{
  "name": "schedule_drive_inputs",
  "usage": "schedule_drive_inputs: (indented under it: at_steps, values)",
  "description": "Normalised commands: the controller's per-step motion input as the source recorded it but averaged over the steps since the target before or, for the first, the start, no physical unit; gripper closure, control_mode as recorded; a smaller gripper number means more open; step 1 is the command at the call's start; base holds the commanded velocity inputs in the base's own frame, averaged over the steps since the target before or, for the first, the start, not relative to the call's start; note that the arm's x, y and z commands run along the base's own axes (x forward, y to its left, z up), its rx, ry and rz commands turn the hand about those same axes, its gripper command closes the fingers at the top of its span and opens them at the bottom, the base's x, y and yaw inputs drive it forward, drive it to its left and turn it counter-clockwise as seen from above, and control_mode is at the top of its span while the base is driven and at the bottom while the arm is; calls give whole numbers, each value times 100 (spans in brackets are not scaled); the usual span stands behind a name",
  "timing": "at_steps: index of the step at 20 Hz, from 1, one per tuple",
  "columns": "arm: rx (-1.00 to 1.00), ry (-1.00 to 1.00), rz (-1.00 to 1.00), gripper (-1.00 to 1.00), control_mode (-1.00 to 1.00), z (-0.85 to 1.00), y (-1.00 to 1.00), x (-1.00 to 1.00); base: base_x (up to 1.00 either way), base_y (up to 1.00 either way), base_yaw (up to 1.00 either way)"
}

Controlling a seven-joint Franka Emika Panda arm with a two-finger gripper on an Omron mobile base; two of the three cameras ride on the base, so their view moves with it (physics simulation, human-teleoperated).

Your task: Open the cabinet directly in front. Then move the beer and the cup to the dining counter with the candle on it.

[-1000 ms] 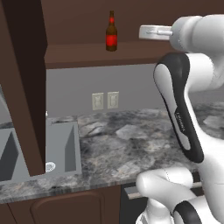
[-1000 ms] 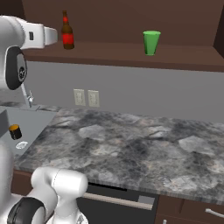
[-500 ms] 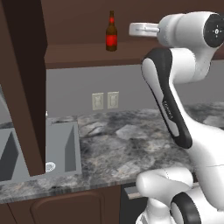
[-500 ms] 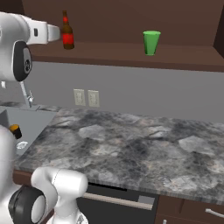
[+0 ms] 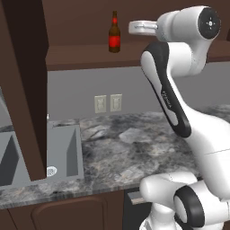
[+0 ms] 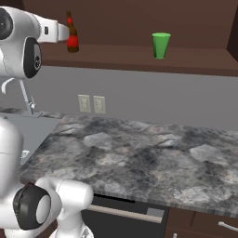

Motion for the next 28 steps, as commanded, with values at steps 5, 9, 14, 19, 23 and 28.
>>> schedule_drive_inputs:
  at_steps: [5, 9, 14, 19, 23, 28]
  values:
    - [0, 4, 0, -100, -100, 0, 4, 36, 0, 0, 0]
    - [0, 3, 0, -100, -100, 0, 15, 36, 0, 0, 0]
    - [0, 2, 0, -100, -100, 0, 19, 35, 0, 0, 0]
    - [0, 0, 0, -100, -100, -1, 8, 34, 0, 0, 0]
    - [0, 0, 0, -100, -100, -4, 4, 34, 0, 0, 0]
    - [0, 0, 0, -100, -100, -8, 5, 33, 0, 0, 0]
